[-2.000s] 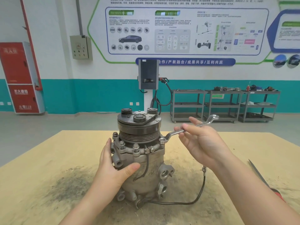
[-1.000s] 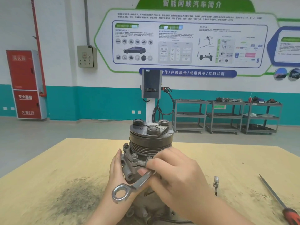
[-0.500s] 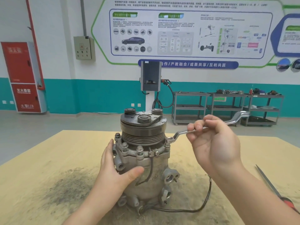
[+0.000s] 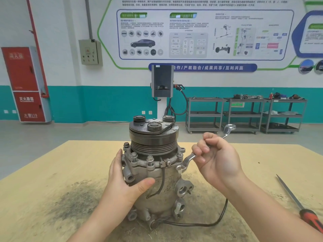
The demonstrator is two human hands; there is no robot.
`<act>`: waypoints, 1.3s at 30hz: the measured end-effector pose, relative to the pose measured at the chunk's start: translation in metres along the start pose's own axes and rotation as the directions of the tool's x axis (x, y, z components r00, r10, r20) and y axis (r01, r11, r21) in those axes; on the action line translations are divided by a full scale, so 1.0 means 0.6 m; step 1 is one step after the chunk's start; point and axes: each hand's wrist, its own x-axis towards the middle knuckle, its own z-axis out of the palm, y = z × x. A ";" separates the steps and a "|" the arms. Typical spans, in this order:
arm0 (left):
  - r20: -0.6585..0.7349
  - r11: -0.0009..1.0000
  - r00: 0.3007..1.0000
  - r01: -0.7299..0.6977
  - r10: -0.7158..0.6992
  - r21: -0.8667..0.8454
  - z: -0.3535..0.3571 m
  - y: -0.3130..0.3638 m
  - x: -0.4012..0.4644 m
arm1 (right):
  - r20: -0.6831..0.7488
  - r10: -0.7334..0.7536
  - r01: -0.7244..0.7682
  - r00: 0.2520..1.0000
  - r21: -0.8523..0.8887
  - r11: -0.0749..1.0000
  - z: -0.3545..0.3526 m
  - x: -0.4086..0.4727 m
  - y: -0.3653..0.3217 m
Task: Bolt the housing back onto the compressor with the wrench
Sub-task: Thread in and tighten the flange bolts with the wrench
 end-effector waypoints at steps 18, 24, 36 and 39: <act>-0.002 1.000 1.000 -0.002 0.002 -0.011 0.001 -0.005 0.000 | 0.016 -0.037 0.036 0.999 0.106 0.994 -0.003 0.017 -0.013; -0.009 1.000 1.000 0.000 0.000 -0.002 0.001 -0.008 0.002 | 0.066 -0.595 0.598 0.801 -0.141 0.789 0.005 -0.032 0.030; 0.002 0.997 1.000 -0.015 0.015 -0.069 0.000 -0.012 0.004 | 0.686 -0.566 0.857 0.458 -0.510 0.076 0.042 -0.096 0.065; 0.004 0.999 1.000 -0.010 0.010 -0.035 0.000 -0.011 0.004 | 0.390 -0.663 0.767 0.639 -0.389 0.510 0.057 -0.084 0.015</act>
